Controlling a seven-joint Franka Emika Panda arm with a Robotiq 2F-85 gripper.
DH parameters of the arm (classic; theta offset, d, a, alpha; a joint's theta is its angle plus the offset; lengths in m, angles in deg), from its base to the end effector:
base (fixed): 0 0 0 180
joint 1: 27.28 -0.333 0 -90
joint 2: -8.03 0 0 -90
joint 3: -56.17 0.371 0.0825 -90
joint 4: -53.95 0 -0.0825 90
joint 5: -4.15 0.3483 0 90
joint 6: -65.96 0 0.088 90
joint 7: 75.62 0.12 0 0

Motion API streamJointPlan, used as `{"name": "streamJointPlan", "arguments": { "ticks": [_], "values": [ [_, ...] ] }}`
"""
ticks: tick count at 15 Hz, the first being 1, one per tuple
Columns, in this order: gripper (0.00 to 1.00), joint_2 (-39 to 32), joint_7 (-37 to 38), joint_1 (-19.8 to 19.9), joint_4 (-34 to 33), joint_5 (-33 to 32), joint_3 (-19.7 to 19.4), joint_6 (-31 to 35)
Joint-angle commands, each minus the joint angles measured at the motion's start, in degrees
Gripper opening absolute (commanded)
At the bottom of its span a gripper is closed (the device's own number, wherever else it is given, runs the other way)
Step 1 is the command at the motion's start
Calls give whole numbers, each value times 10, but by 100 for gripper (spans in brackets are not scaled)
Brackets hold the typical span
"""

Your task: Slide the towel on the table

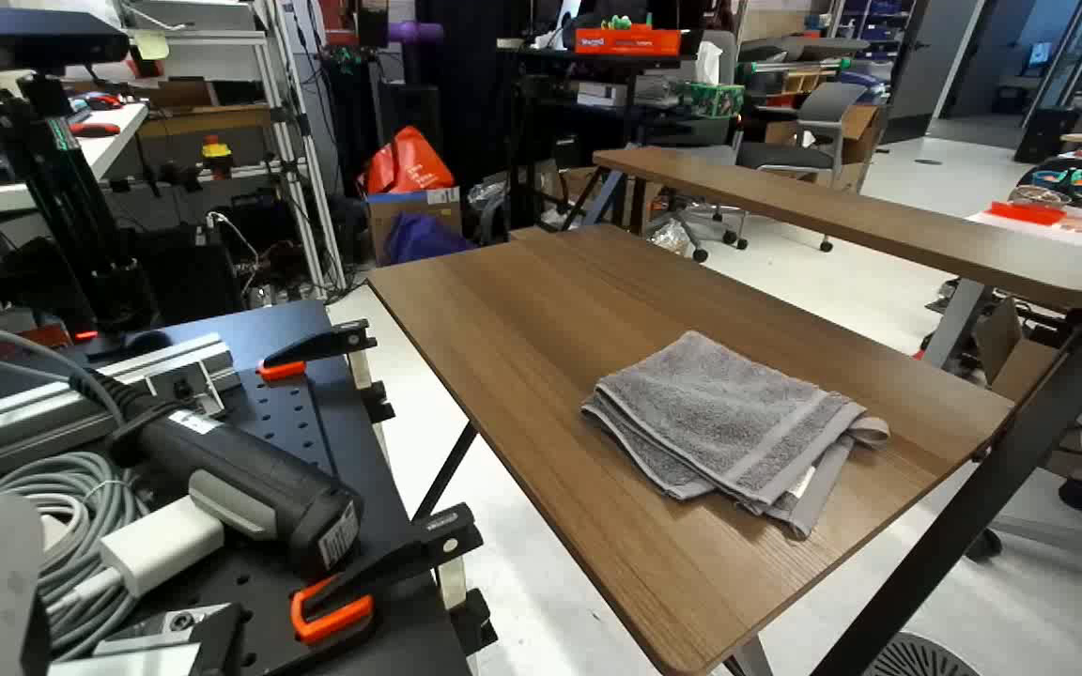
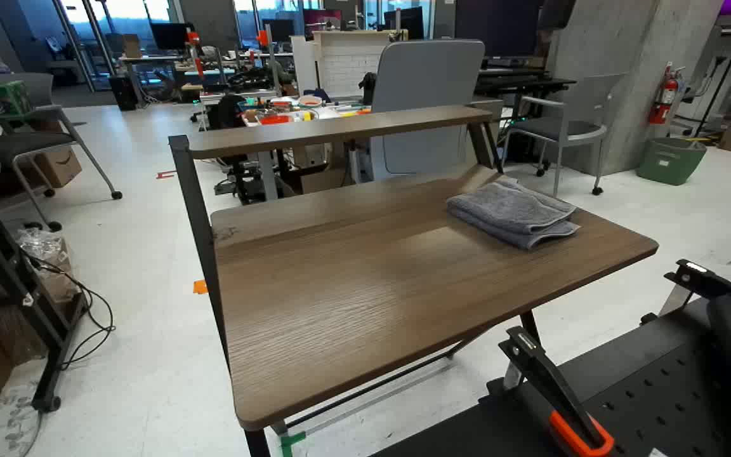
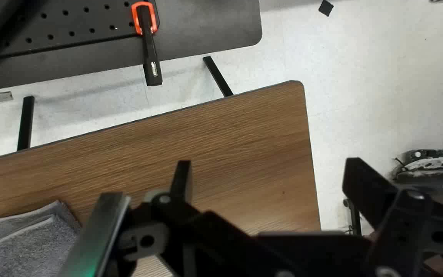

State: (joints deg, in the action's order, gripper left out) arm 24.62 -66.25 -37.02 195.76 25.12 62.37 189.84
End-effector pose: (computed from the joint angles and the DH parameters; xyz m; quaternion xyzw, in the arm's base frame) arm 0.3720 0.1273 0.4581 -0.9896 0.0491 0.0396 0.1291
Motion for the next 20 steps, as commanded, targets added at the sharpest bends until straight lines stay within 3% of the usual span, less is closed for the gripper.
{"name": "streamJointPlan", "arguments": {
  "ticks": [1,8,12,20],
  "values": [
    [100,0,-1,5,-1,1,4,-1],
    [100,0,-1,5,-1,1,4,-1],
    [100,-22,10,34,-7,-22,-7,37],
    [100,-161,103,103,-25,-131,-29,210]
  ]
}}
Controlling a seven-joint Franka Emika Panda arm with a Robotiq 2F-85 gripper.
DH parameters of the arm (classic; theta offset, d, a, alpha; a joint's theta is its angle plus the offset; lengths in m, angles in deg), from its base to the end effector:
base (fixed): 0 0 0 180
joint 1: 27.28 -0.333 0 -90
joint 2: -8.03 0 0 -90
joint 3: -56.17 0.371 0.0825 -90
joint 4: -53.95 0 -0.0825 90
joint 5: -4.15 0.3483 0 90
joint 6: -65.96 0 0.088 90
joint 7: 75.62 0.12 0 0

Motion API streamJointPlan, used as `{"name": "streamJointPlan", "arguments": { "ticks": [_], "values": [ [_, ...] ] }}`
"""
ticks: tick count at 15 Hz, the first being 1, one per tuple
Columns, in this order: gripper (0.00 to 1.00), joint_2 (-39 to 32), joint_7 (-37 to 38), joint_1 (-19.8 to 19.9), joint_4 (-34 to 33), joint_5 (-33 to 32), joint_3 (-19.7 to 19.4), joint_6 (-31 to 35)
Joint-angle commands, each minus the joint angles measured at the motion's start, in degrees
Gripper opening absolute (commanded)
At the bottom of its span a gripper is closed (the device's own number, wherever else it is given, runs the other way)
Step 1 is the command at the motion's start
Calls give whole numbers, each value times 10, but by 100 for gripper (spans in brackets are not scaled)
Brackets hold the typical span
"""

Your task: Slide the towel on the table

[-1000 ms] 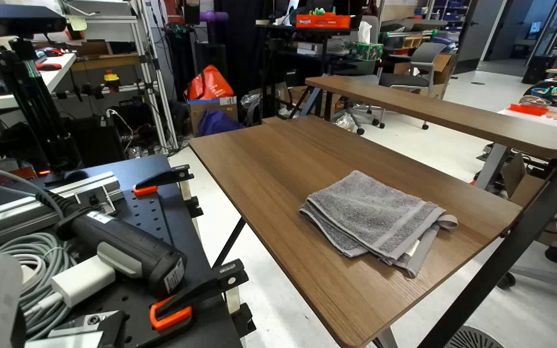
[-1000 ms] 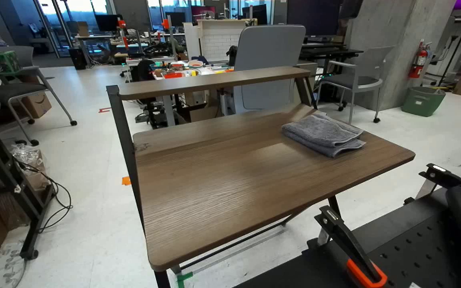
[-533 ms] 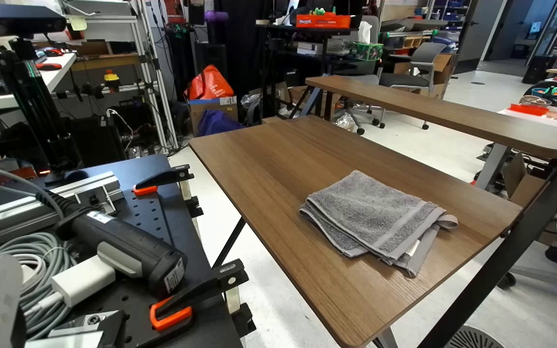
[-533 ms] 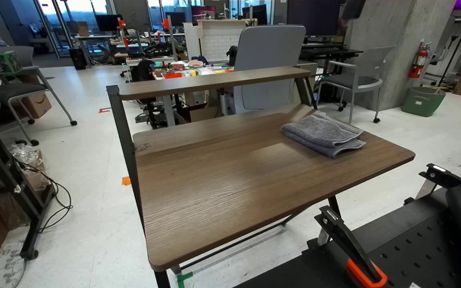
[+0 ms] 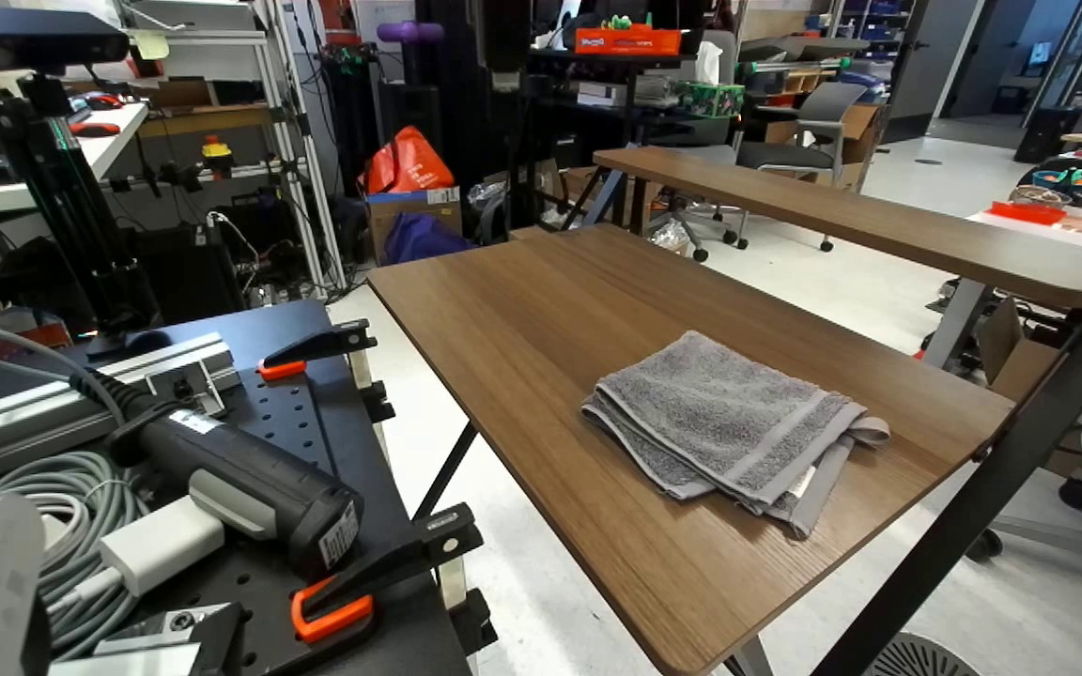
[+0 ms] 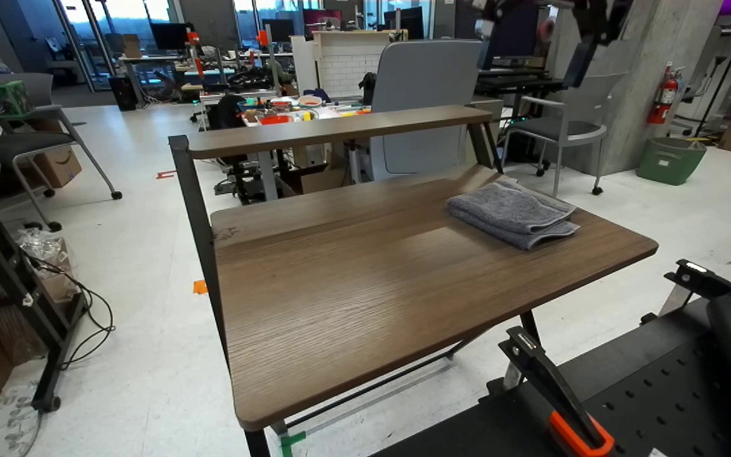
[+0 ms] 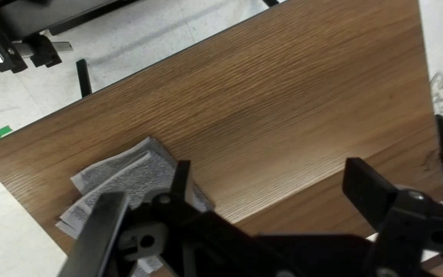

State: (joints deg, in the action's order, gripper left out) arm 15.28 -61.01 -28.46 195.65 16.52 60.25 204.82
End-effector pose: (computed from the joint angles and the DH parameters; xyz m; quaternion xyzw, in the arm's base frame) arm 0.4365 0.0434 0.4136 -0.9840 0.1592 -0.0259 0.0751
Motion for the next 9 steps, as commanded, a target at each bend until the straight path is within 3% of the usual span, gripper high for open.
{"name": "streamJointPlan", "arguments": {
  "ticks": [1,3,9],
  "values": [
    [100,-88,75,22,-29,-66,-14,82],
    [100,-130,112,27,-47,-97,-33,111],
    [100,-245,143,19,-121,-90,-92,128]
  ]
}}
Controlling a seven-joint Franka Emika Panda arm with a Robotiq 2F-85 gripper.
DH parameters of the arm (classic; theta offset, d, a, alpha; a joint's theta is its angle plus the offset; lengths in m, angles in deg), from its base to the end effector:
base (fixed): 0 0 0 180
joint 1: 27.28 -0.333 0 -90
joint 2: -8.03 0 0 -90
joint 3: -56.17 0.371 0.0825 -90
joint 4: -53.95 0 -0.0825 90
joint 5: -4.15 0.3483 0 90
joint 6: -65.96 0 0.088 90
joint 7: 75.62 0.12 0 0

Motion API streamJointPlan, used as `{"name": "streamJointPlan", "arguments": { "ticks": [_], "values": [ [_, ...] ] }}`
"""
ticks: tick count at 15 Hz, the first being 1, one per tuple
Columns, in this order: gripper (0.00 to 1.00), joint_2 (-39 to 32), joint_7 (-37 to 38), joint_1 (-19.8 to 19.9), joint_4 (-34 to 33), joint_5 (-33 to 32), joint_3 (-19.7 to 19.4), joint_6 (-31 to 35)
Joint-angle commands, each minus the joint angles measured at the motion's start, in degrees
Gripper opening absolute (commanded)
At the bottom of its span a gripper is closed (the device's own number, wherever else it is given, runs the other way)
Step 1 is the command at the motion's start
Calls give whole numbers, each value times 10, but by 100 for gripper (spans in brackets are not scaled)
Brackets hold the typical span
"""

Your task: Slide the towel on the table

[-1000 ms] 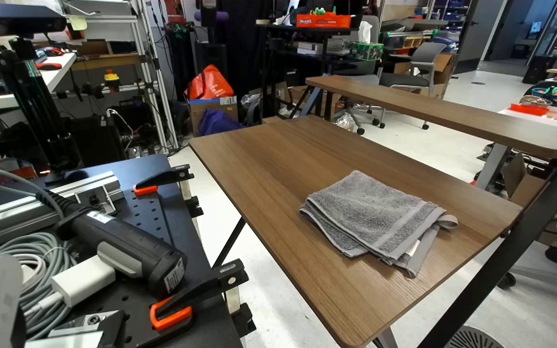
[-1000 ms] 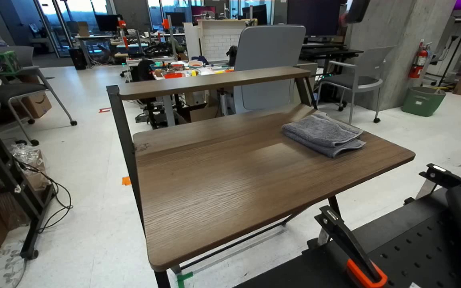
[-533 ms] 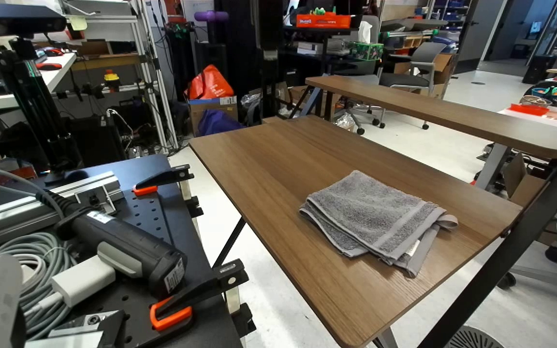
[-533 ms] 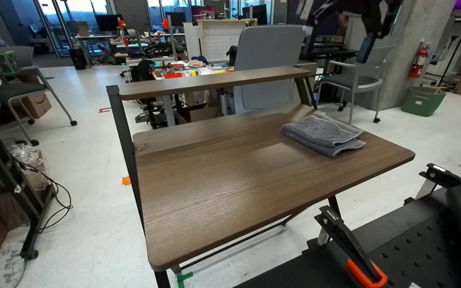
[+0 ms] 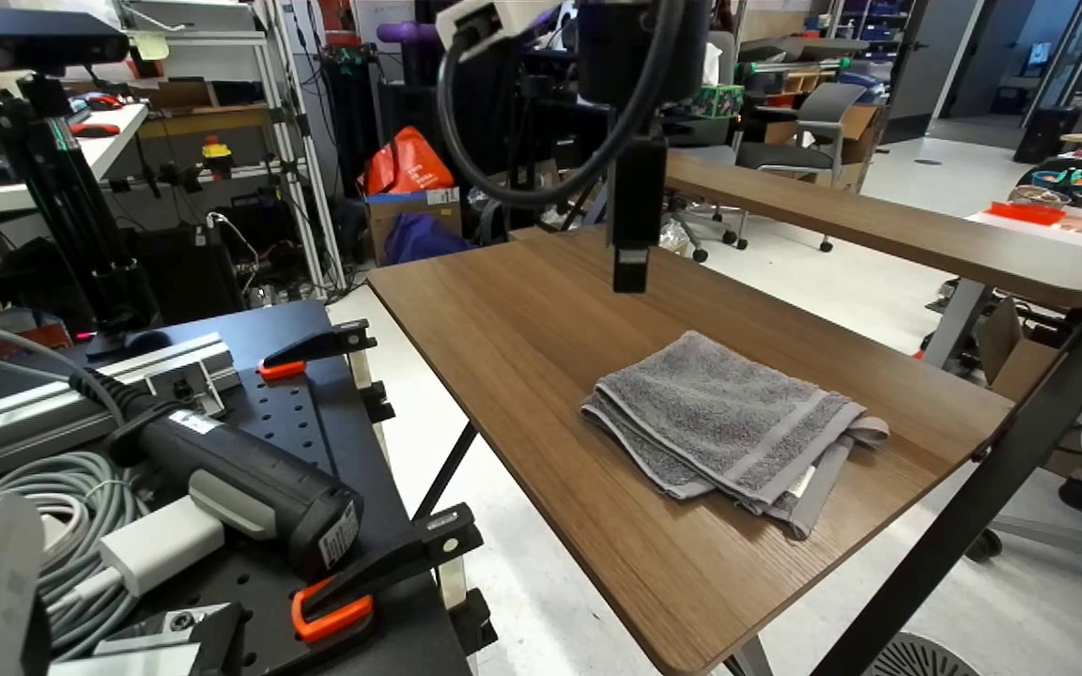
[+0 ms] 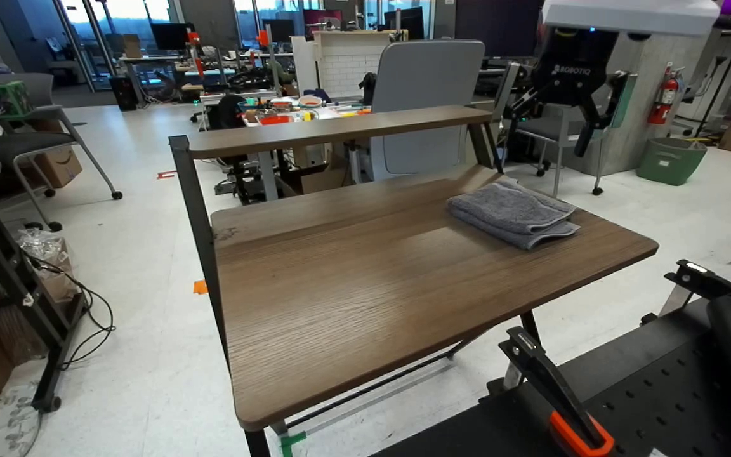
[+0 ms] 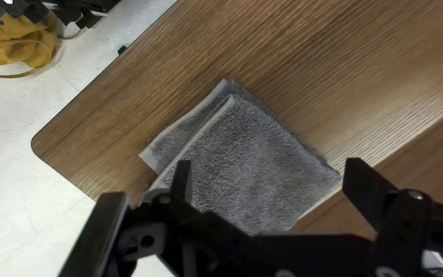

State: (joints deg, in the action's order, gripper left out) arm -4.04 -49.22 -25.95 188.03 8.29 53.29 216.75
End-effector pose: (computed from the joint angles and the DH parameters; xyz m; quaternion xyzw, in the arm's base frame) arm 0.5167 -0.0389 0.3229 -0.9553 0.2925 -0.0373 0.0213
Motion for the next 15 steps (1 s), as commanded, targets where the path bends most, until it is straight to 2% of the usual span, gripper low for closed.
{"name": "streamJointPlan", "arguments": {
  "ticks": [1,4,8,15],
  "values": [
    [100,-63,32,-8,-53,-11,-33,10],
    [100,-96,37,-8,-83,-3,-53,10],
    [100,-150,31,-2,-130,21,-59,17],
    [100,-245,21,7,-196,80,-44,49]
  ]
}}
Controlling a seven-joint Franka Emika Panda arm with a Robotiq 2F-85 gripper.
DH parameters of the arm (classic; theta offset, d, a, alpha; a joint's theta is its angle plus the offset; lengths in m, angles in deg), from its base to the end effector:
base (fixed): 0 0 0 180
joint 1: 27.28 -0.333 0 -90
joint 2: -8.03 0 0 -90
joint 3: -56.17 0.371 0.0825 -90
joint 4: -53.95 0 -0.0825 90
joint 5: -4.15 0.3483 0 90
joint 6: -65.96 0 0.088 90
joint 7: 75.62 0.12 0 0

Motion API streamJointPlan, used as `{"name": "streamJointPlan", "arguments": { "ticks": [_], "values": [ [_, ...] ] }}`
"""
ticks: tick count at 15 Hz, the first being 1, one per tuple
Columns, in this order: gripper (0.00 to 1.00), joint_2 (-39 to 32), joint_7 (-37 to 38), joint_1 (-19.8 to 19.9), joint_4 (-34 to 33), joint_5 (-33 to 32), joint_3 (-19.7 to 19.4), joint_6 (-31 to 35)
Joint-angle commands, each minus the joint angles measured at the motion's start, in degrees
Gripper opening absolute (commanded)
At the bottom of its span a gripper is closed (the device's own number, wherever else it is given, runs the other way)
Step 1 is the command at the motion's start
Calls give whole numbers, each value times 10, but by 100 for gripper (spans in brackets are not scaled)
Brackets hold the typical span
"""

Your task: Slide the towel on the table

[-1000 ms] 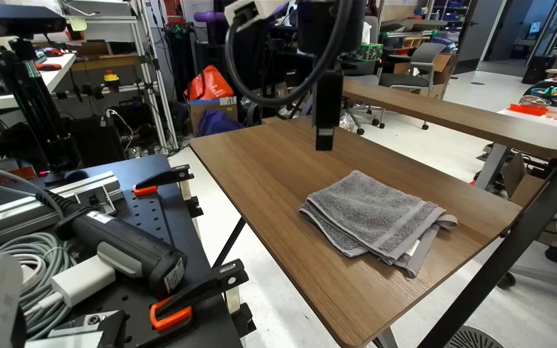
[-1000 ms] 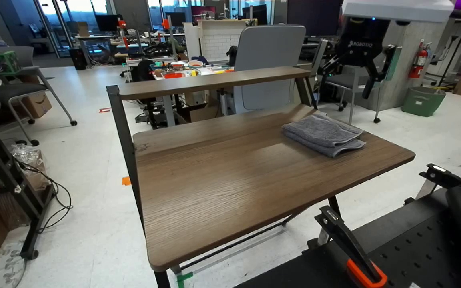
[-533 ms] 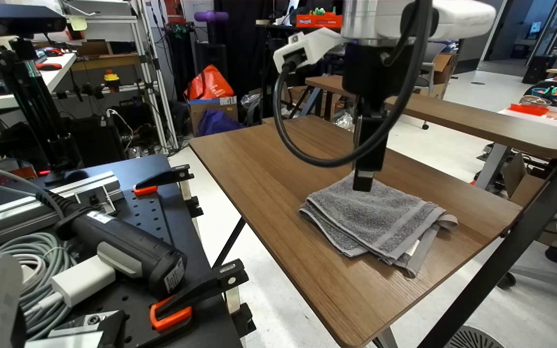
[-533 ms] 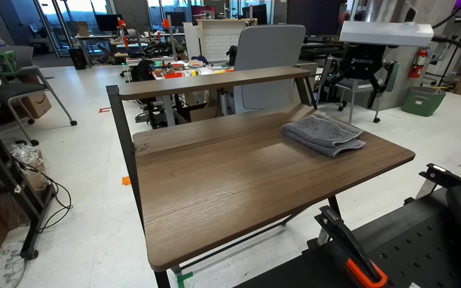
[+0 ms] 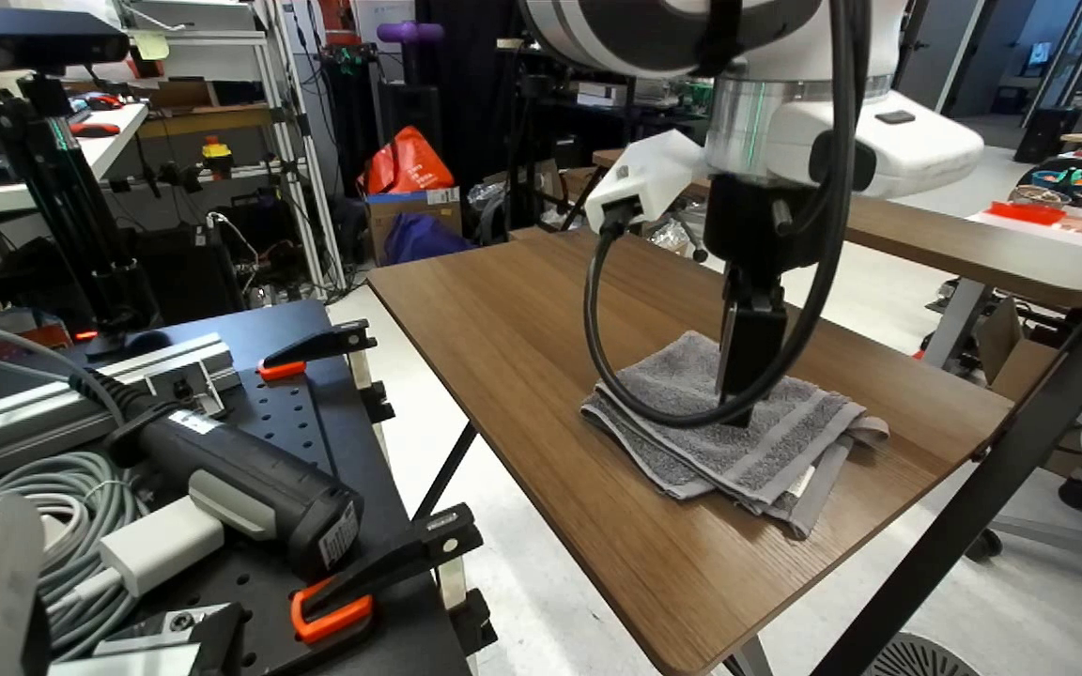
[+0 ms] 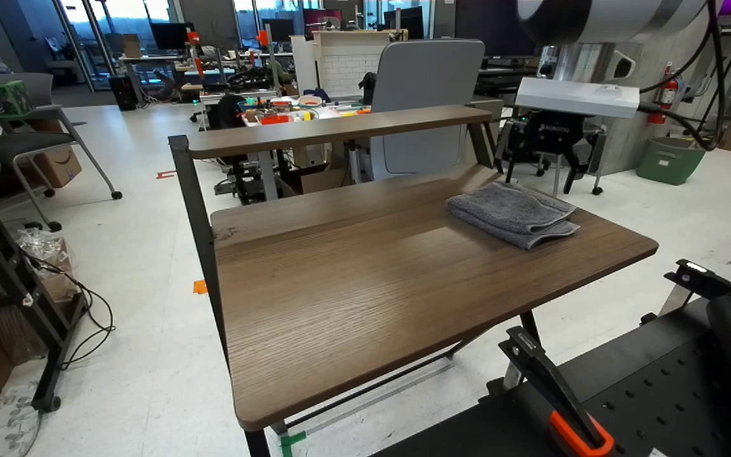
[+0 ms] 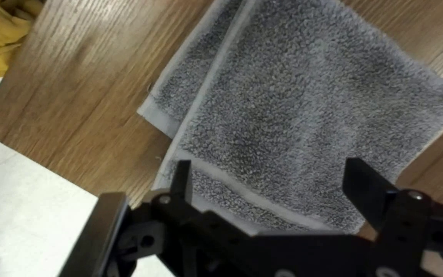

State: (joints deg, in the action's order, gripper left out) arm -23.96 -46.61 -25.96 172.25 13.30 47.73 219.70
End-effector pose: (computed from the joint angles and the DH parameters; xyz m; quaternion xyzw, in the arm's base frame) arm 0.5976 -0.1014 0.2313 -0.9219 0.3859 -0.0348 0.0051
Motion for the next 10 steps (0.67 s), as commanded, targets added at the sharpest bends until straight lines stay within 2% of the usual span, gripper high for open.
{"name": "streamJointPlan", "arguments": {
  "ticks": [1,6,10],
  "values": [
    [100,-56,-2,3,-46,34,11,22],
    [100,-108,1,-13,-84,46,19,24],
    [100,-124,1,-39,-99,41,28,21]
  ]
}}
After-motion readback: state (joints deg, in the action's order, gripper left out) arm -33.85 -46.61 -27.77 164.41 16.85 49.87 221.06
